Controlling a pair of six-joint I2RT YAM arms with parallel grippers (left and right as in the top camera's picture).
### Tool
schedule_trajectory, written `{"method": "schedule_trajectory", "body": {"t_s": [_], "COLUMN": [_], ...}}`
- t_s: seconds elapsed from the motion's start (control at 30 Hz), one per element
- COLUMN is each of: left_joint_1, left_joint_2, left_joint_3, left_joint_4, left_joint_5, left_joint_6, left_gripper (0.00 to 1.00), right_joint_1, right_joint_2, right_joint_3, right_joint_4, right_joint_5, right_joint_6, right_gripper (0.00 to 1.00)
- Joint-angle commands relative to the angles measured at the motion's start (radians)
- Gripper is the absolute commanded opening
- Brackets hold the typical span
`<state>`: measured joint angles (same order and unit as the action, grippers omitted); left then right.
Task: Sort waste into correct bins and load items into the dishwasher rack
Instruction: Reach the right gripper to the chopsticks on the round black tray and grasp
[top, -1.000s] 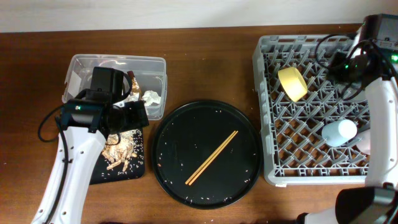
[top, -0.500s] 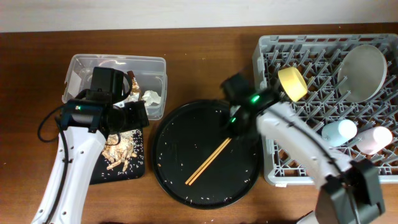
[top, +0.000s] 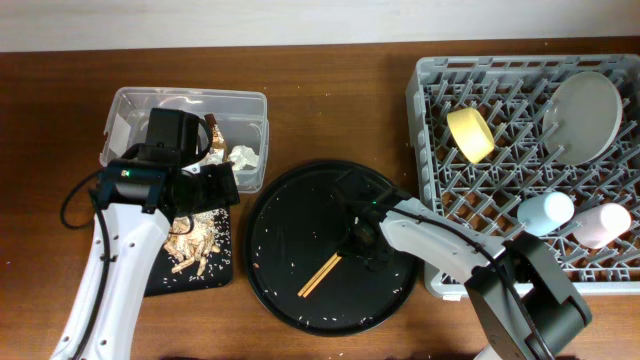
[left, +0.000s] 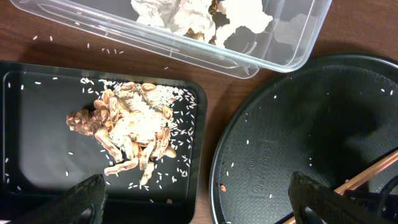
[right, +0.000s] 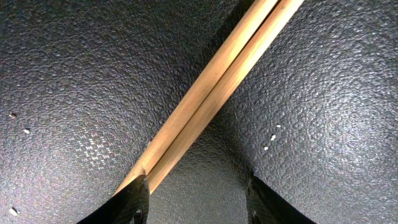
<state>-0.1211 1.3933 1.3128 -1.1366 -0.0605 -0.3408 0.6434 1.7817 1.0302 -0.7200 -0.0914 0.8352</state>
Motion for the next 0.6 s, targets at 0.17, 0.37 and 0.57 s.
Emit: {"method": "schedule_trajectory", "body": {"t_s": [0.17, 0.37, 0.57], "left_joint_1": [0.002, 0.002, 0.002], "left_joint_2": [-0.002, -0.002, -0.002], "left_joint_3": [0.0, 0.0, 0.0], "left_joint_4": [-0.002, -0.005, -0.008], "left_joint_5": [-0.007, -0.007, -0.007], "left_joint_6": [-0.007, -0.007, -0.007], "left_gripper": [0.93, 0.93, 0.93], "right_joint_1": [0.006, 0.004, 0.005], "right_joint_2": [0.037, 0.039, 0.039], "right_joint_3": [-0.006, -0.006, -0.006], "right_joint_4": [-0.008, -0.007, 0.02], "right_joint_5": [0.088, 0.156, 0.14], "right_joint_6": [0.102, 0.125, 0.124], "right_gripper": [0.47, 0.47, 0.47]}}
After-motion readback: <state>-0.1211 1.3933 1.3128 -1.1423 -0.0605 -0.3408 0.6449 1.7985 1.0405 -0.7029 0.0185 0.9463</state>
